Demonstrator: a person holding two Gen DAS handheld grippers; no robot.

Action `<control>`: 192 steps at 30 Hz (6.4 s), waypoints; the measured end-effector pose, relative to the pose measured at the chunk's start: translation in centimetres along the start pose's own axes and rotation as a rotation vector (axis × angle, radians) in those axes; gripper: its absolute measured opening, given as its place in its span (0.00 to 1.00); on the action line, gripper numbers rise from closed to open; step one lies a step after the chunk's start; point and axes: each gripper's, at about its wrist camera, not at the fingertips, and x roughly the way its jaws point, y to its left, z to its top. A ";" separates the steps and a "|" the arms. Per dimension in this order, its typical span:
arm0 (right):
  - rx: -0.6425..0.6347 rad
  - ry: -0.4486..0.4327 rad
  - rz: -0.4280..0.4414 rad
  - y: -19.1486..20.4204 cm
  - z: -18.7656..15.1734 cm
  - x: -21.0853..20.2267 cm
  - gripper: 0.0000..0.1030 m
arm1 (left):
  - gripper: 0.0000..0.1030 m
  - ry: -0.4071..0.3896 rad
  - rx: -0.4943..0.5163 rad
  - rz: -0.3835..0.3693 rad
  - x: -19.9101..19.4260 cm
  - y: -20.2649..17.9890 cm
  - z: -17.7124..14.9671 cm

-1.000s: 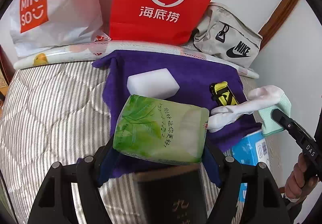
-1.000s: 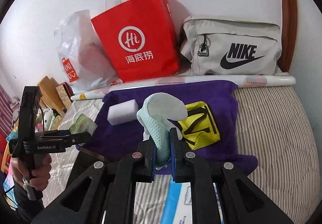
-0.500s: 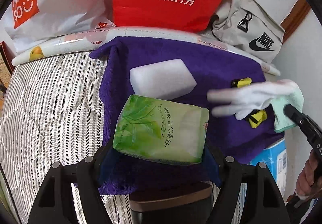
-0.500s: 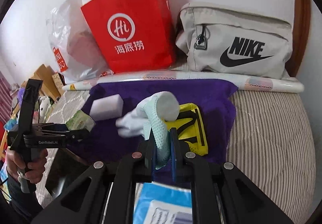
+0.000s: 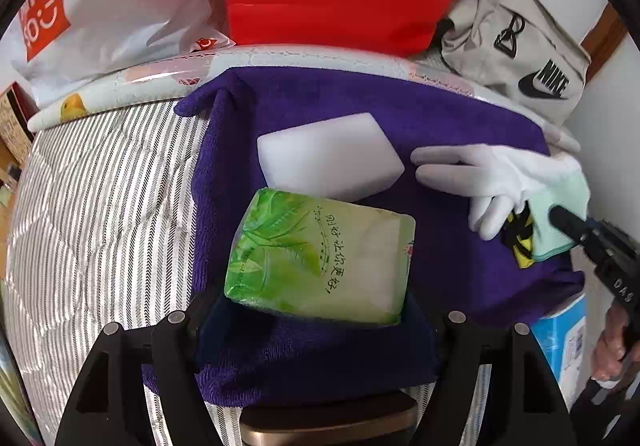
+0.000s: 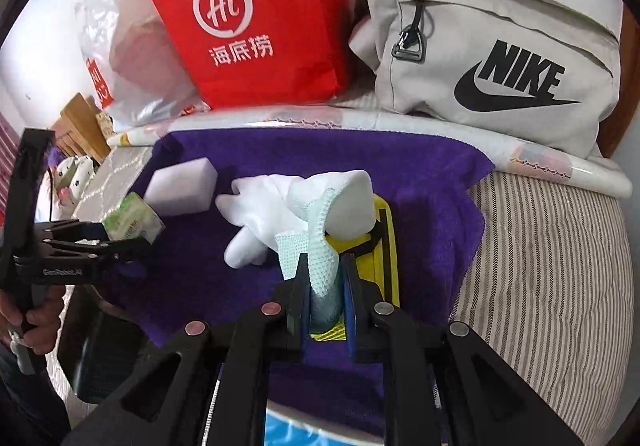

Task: Organize soft objects
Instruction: 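Release the mint cloth and green tissue pack onto the purple towel, then reach the left gripper to the white tomato-print packet and grasp it, then grasp the white cloth ball with the right gripper while the left gripper lifts the packet, then carry the tomato-print packet and white cloth ball over the purple towel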

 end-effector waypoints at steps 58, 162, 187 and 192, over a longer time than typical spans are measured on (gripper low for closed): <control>0.058 -0.151 0.055 5.4 -20.4 -17.6 0.69 | 0.80 -0.098 0.271 -0.021 -8.3 -6.8 -23.7; -0.322 0.051 0.055 17.9 -27.4 -9.3 0.25 | 0.05 -0.156 0.008 -0.118 -8.7 3.9 -27.5; -0.103 -0.118 0.008 8.6 -23.7 -16.1 0.25 | 0.05 -0.221 -0.008 -0.092 -13.7 3.3 -25.4; -0.111 -0.148 0.001 8.3 -22.2 -17.2 0.25 | 0.05 -0.243 0.012 -0.088 -14.7 2.4 -24.1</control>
